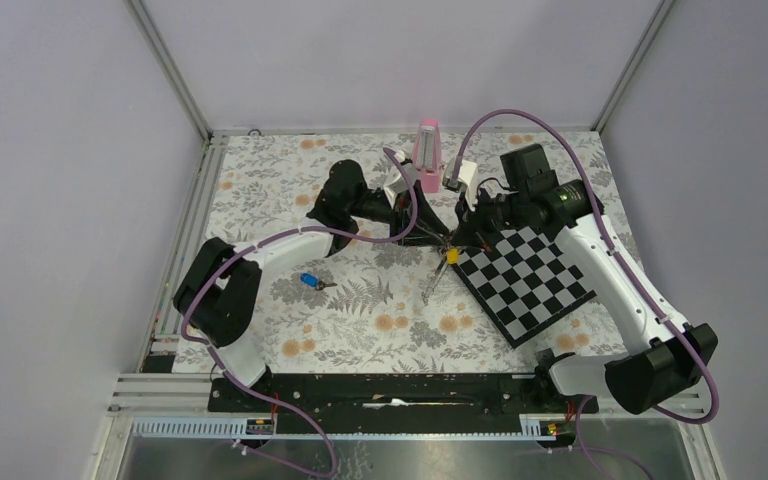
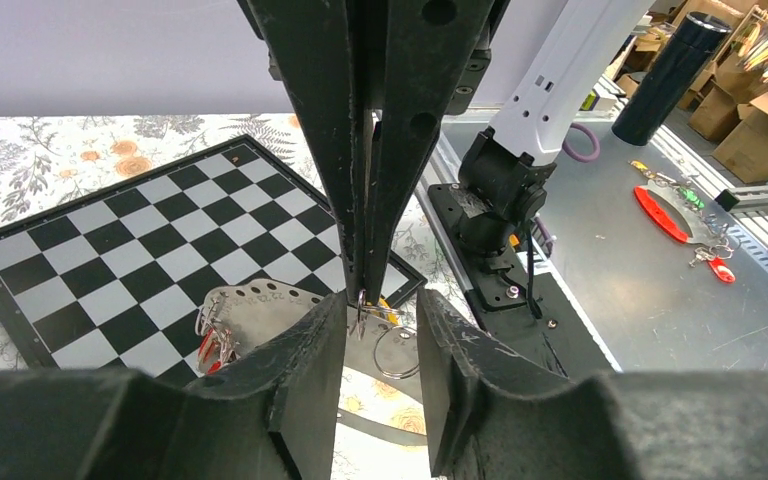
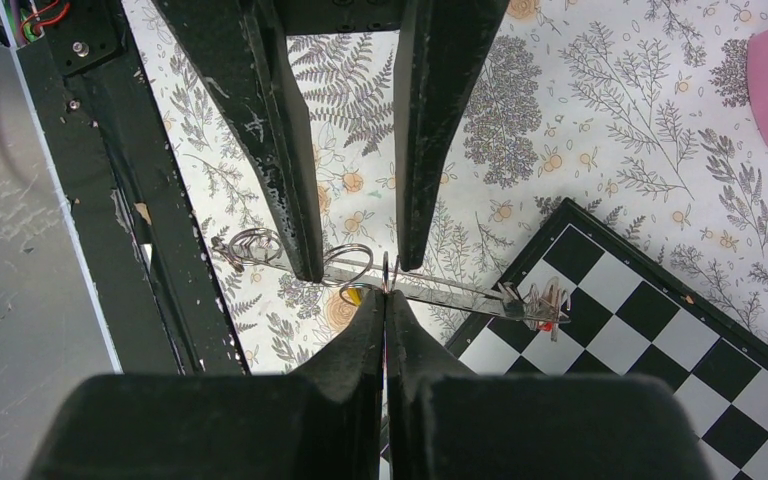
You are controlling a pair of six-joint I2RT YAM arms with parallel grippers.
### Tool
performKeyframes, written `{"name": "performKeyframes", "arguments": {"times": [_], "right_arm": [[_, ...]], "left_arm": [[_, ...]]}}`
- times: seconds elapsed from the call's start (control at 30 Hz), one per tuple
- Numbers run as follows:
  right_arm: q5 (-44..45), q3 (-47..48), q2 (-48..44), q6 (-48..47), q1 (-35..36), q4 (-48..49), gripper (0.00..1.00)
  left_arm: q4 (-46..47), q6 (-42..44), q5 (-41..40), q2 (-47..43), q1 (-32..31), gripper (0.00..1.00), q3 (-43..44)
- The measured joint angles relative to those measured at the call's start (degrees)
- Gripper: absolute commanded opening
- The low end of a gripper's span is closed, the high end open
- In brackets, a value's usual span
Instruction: Put the keys on the keyring
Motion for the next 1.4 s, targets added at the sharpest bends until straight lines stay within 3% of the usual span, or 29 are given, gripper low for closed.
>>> {"name": "performKeyframes", "arguments": {"times": [0.43, 0.6, 0.73, 0.77, 1.0, 1.4], "right_arm": [[-0.1, -0.7, 0.0, 0.1, 0.0, 0.7, 0.0], [-0.1, -1.0, -0.1, 0.4, 0.0, 1.1, 0.0], [-0.4, -1.4, -0.2, 0.6, 0.0, 1.4, 0.0], [-0.5, -1.4, -0.2, 0.7, 0.0, 1.5, 0.0], [-0.4, -3.0, -1.6, 1.7, 0.0, 3.5, 0.27], [-1.6, -7.9, -8.4, 1.7, 0.1, 7.6, 0.56]], "left_arm": [[-0.8, 0.8, 0.0, 1.2, 0.0, 0.28, -0.2], [-1.2, 1.3, 0.0, 1.5, 0.0, 0.19, -0.2], [-1.3, 1.6, 0.0, 1.6, 0.0, 0.0, -0.2], [-1.4, 1.6, -0.1, 1.6, 0.0, 0.0, -0.2], [0.8, -1.0, -0.3, 1.6, 0.0, 0.0, -0.9], [24.0, -21.8, -3.2, 1.6, 1.7, 0.0, -8.6]]}}
